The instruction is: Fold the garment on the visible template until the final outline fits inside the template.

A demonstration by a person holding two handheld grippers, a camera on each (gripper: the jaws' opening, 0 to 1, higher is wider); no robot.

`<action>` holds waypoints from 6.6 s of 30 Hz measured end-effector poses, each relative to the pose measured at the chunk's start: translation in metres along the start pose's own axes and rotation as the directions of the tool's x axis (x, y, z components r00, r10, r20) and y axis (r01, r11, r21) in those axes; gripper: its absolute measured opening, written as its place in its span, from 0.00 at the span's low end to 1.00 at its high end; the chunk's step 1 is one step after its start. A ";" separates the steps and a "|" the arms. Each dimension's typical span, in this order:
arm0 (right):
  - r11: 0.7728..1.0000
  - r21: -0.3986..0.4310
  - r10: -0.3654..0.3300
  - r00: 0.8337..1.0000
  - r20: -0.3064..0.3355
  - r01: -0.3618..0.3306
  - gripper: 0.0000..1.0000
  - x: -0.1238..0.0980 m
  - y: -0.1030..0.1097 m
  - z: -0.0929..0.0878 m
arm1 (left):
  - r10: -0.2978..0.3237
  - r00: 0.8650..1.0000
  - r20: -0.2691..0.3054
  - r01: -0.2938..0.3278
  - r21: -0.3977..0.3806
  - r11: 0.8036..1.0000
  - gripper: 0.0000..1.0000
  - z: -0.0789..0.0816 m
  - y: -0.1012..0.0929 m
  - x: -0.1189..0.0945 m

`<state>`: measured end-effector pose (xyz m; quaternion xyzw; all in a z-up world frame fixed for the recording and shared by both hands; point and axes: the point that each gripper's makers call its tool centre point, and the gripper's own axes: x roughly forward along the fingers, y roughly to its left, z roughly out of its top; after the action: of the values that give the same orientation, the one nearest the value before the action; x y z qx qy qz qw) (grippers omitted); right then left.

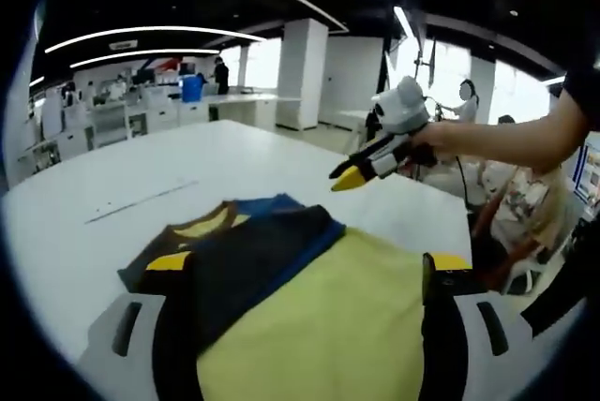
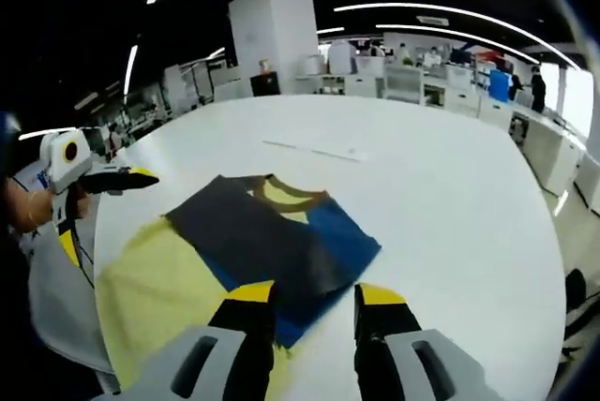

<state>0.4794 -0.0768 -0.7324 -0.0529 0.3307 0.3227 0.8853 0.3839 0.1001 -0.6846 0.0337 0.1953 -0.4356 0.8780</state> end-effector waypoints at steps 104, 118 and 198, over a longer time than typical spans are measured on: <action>0.962 -0.062 0.259 0.961 -0.097 -0.265 0.77 -0.041 0.109 -0.025 | 0.030 0.993 -0.113 -0.033 -0.021 0.999 0.95 -0.064 -0.011 -0.099; 0.942 -0.113 0.282 0.929 -0.238 -0.315 0.75 -0.075 0.148 -0.095 | -0.008 0.984 -0.178 0.009 0.001 1.000 0.86 -0.090 -0.029 -0.117; 0.836 -0.458 0.046 0.871 -0.489 -0.302 0.00 -0.097 0.142 -0.193 | 0.055 0.834 -0.549 0.112 0.267 0.957 0.03 -0.186 -0.040 -0.133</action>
<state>0.2313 -0.0766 -0.8050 -0.3340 0.4337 0.4596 0.6994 0.2220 0.2177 -0.8018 0.2822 0.3746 -0.4443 0.7633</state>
